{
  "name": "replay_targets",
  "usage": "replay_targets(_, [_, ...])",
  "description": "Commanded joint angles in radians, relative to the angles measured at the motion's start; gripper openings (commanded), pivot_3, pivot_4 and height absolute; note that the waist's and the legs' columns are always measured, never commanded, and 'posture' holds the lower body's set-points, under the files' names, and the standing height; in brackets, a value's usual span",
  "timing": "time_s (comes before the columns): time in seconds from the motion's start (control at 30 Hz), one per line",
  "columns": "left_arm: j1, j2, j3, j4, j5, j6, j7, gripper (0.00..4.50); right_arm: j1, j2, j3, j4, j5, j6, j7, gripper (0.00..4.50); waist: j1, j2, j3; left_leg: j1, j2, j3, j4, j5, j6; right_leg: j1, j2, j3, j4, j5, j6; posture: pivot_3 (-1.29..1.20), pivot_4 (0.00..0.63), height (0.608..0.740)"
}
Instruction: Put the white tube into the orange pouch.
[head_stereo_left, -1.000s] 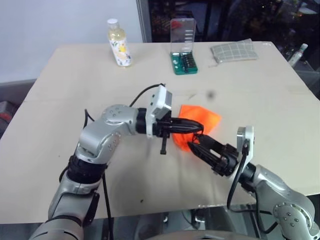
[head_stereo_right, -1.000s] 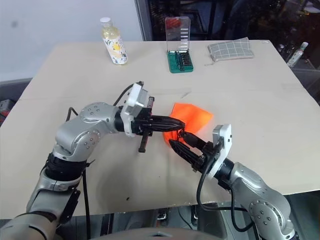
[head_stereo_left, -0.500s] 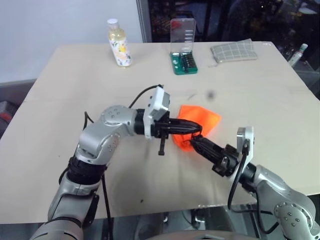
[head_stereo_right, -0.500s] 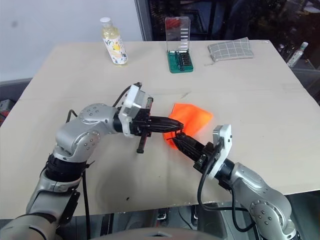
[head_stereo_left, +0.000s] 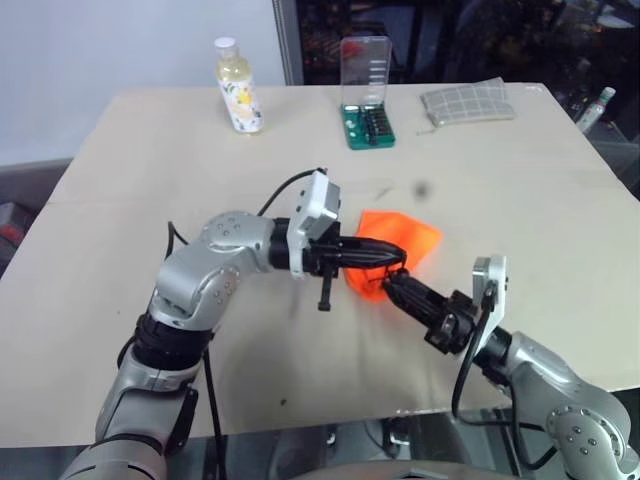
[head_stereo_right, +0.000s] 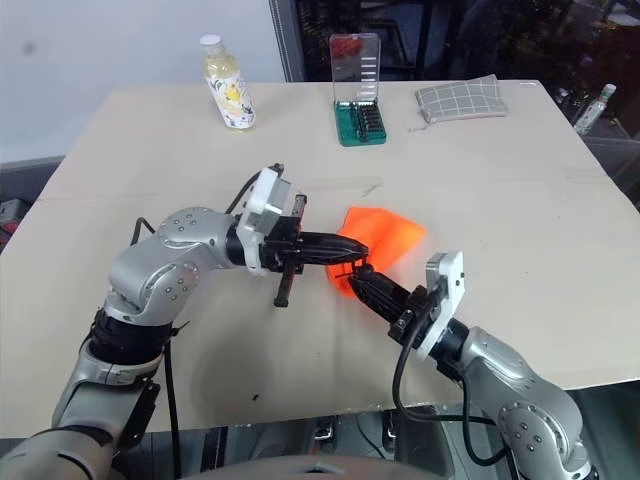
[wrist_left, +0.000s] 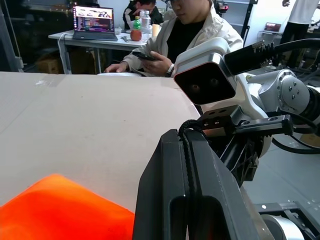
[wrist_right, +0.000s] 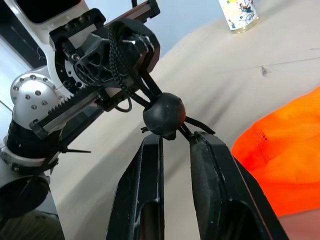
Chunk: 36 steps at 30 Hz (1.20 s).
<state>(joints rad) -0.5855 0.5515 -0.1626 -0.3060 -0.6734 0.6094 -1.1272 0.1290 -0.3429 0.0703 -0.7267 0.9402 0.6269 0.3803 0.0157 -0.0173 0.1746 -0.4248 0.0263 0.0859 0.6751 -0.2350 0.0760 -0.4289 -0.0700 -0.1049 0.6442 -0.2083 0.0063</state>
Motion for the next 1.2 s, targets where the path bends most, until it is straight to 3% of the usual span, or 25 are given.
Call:
replay_targets(0.03, [-0.017, -0.001, 0.03, -0.021, -0.018, -0.006, -0.001, 0.0, -0.007, 0.015, -0.003, -0.021, 0.01, -0.023, -0.004, 0.86, 0.0, 0.0, 0.0, 0.0, 0.0, 0.0, 0.0, 0.0, 0.0, 0.0, 0.0, 0.0, 0.0, 0.0, 0.0, 0.0, 0.15, 0.74])
replay_targets(0.4, [-0.028, -0.03, -0.004, 0.013, 0.026, -0.023, 0.015, 0.0, 0.022, 0.017, -0.052, -0.029, 0.039, -0.025, -0.041, 0.86, 0.002, 0.0, 0.0, 0.0, 0.0, 0.0, 0.0, 0.0, 0.0, 0.0, 0.0, 0.0, 0.0, 0.0, 0.0, 0.0, 0.15, 0.74])
replay_targets(0.53, [-0.111, -0.157, -0.05, 0.141, 0.065, 0.037, 0.117, 0.0, 0.056, 0.008, -0.14, -0.018, -0.062, -0.055, -0.138, 0.86, 0.01, 0.0, 0.0, 0.0, -0.002, -0.001, 0.0, 0.0, 0.0, 0.001, 0.0, 0.0, 0.0, 0.0, 0.0, 0.0, 0.15, 0.74])
replay_targets(0.57, [-0.151, -0.203, -0.069, 0.202, 0.086, 0.058, 0.155, 0.0, 0.059, 0.009, -0.161, -0.012, -0.071, -0.051, -0.169, 0.86, 0.011, -0.001, 0.0, 0.0, -0.002, -0.001, 0.0, 0.0, 0.0, 0.001, 0.0, 0.0, 0.0, 0.0, 0.0, 0.0, 0.15, 0.74])
replay_targets(0.67, [-0.321, -0.407, -0.113, 0.627, 0.218, -0.005, 0.268, 0.0, 0.076, -0.01, -0.196, 0.005, -0.138, -0.042, -0.216, 0.86, 0.033, -0.002, -0.001, -0.001, -0.004, -0.003, 0.002, 0.0, 0.001, 0.002, 0.004, 0.003, 0.0, 0.0, 0.001, 0.0, 0.15, 0.74])
replay_targets(0.8, [-0.357, -0.482, -0.093, 0.966, 0.335, -0.098, 0.339, 0.0, 0.076, -0.012, -0.178, 0.014, -0.203, -0.039, -0.24, 0.86, 0.014, 0.0, -0.005, -0.002, -0.004, -0.004, 0.007, -0.003, 0.007, 0.004, 0.013, 0.012, -0.002, 0.001, 0.003, 0.0, 0.15, 0.74])
replay_targets(0.9, [-0.34, -0.464, -0.102, 1.016, 0.389, -0.136, 0.322, 0.0, 0.06, -0.005, -0.15, -0.001, -0.235, -0.029, -0.255, 1.55, -0.01, 0.0, -0.005, -0.005, 0.0, 0.001, 0.006, -0.003, 0.007, -0.003, 0.017, 0.022, -0.001, 0.001, 0.003, 0.0, 0.15, 0.74])
replay_targets(1.0, [-0.325, -0.447, -0.086, 0.995, 0.389, -0.117, 0.299, 0.0, 0.039, 0.009, -0.131, 0.003, -0.273, -0.016, -0.285, 3.0, -0.008, 0.001, -0.008, -0.004, 0.002, 0.0, 0.006, -0.003, 0.007, -0.003, 0.017, 0.022, 0.0, 0.001, 0.002, 0.0, 0.15, 0.74])
replay_targets(1.2, [-0.299, -0.431, -0.063, 0.921, 0.391, -0.066, 0.289, 0.0, -0.015, 0.03, -0.109, 0.056, -0.333, 0.002, -0.313, 3.0, -0.004, 0.001, -0.01, -0.003, 0.002, 0.001, 0.007, -0.003, 0.007, -0.002, 0.014, 0.023, 0.0, 0.001, 0.002, 0.0, 0.15, 0.74])
